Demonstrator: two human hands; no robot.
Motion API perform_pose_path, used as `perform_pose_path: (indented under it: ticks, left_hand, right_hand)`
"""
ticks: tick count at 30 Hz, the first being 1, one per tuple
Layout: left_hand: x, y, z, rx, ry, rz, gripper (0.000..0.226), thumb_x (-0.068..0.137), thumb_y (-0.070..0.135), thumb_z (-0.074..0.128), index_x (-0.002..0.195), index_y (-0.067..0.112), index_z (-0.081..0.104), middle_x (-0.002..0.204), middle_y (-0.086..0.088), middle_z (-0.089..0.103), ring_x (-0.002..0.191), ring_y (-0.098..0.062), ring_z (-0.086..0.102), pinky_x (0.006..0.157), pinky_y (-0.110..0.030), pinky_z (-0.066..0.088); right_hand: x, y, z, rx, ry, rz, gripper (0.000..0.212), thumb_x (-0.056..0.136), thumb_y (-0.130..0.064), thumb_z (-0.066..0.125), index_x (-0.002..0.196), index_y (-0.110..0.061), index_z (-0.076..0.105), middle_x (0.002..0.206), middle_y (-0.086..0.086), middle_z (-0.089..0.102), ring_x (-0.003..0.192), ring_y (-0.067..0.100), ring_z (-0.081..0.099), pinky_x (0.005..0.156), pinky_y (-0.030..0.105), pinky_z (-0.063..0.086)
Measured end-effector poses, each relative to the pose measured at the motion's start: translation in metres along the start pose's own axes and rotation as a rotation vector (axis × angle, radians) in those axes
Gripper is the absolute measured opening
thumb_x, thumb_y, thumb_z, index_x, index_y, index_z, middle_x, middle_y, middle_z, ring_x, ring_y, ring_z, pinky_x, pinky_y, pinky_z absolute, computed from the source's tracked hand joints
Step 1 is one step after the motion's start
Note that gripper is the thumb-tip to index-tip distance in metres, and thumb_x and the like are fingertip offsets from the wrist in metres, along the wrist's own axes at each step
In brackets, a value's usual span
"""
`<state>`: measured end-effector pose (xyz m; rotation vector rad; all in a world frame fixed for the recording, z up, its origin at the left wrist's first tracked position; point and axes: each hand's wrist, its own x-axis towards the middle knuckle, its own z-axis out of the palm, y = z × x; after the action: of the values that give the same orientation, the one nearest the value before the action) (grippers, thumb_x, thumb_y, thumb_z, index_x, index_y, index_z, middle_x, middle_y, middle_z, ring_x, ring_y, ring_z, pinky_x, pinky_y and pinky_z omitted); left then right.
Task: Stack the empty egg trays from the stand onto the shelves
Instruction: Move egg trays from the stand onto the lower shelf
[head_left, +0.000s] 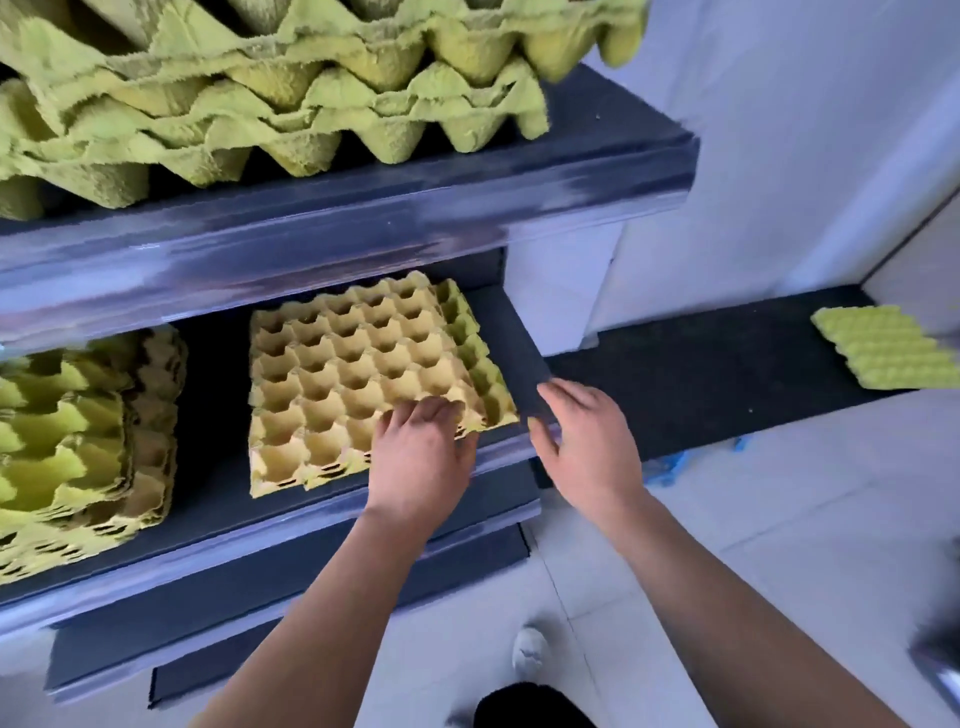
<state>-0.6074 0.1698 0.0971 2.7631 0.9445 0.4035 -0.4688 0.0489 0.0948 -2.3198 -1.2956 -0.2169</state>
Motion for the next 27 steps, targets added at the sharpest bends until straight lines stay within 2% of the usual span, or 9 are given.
perform_pose_path:
  ticks: [3,6,9,13,15,18,20,23,27]
  left_hand:
    - [0.004,0.043,0.013,-0.038,-0.052,0.108,0.022,0.082,0.028,0.068,0.099,0.014,0.068,0.102,-0.005,0.069,0.094,-0.034,0.062,0.081,-0.042,0.047]
    - [0.011,0.087,0.031,-0.101,-0.085,0.213,0.020,0.079,0.024,0.070,0.095,0.013,0.068,0.091,-0.005,0.068,0.086,-0.034,0.063,0.075,-0.040,0.050]
    - [0.021,0.138,0.050,-0.138,-0.115,0.294,0.022,0.080,0.028,0.068,0.097,0.014,0.069,0.091,-0.004,0.069,0.083,-0.033,0.064,0.075,-0.040,0.050]
    - [0.042,0.209,0.081,-0.150,-0.146,0.353,0.033,0.085,0.032,0.066,0.114,0.015,0.068,0.109,-0.003,0.068,0.097,-0.030,0.062,0.088,-0.040,0.045]
    - [0.056,0.247,0.097,-0.153,-0.165,0.377,0.037,0.089,0.035,0.061,0.121,0.016,0.065,0.115,-0.002,0.067,0.102,-0.029,0.060,0.092,-0.039,0.043]
    - [0.076,0.308,0.119,-0.171,-0.201,0.378,0.042,0.093,0.041,0.052,0.130,0.021,0.058,0.126,0.003,0.061,0.112,-0.022,0.055,0.098,-0.035,0.039]
    - [0.088,0.348,0.133,-0.161,-0.221,0.384,0.045,0.095,0.044,0.047,0.136,0.024,0.052,0.131,0.006,0.057,0.117,-0.018,0.052,0.101,-0.032,0.036]
    - [0.109,0.400,0.155,-0.166,-0.243,0.389,0.046,0.096,0.044,0.046,0.137,0.024,0.050,0.132,0.005,0.057,0.116,-0.019,0.053,0.100,-0.032,0.037]
    - [0.139,0.457,0.185,-0.135,-0.277,0.414,0.047,0.096,0.045,0.046,0.137,0.024,0.050,0.130,0.005,0.058,0.115,-0.018,0.053,0.099,-0.031,0.038]
  right_hand:
    - [-0.028,0.031,-0.023,-0.008,0.034,0.111,0.023,0.079,-0.015,0.063,0.097,0.000,0.066,0.093,0.012,0.068,0.080,0.031,0.064,0.074,0.039,0.054]
    - [-0.053,0.067,-0.047,0.000,0.071,0.268,0.023,0.078,-0.012,0.066,0.098,0.000,0.067,0.091,0.013,0.068,0.079,0.033,0.064,0.066,0.040,0.056]
    - [-0.073,0.109,-0.067,-0.047,0.078,0.415,0.026,0.083,-0.016,0.064,0.105,-0.002,0.066,0.099,0.011,0.069,0.091,0.032,0.064,0.078,0.040,0.054]
    - [-0.085,0.175,-0.098,-0.114,0.075,0.539,0.036,0.090,-0.022,0.058,0.123,-0.008,0.061,0.122,0.006,0.064,0.110,0.026,0.059,0.094,0.034,0.043]
    - [-0.089,0.210,-0.117,-0.137,0.057,0.564,0.038,0.093,-0.024,0.054,0.127,-0.009,0.058,0.126,0.005,0.062,0.113,0.024,0.058,0.096,0.032,0.042]
    - [-0.094,0.272,-0.142,-0.164,0.088,0.593,0.035,0.089,-0.021,0.061,0.121,-0.007,0.062,0.118,0.007,0.066,0.107,0.025,0.062,0.092,0.033,0.046]
    - [-0.097,0.314,-0.158,-0.165,0.066,0.617,0.036,0.090,-0.021,0.059,0.123,-0.007,0.061,0.122,0.007,0.064,0.111,0.024,0.061,0.095,0.032,0.043]
    - [-0.095,0.373,-0.179,-0.173,0.024,0.653,0.040,0.095,-0.026,0.050,0.133,-0.013,0.053,0.134,0.003,0.056,0.123,0.019,0.051,0.103,0.029,0.034]
    - [-0.086,0.441,-0.194,-0.158,0.014,0.713,0.042,0.096,-0.030,0.048,0.136,-0.015,0.050,0.136,0.001,0.054,0.124,0.018,0.049,0.104,0.028,0.033]
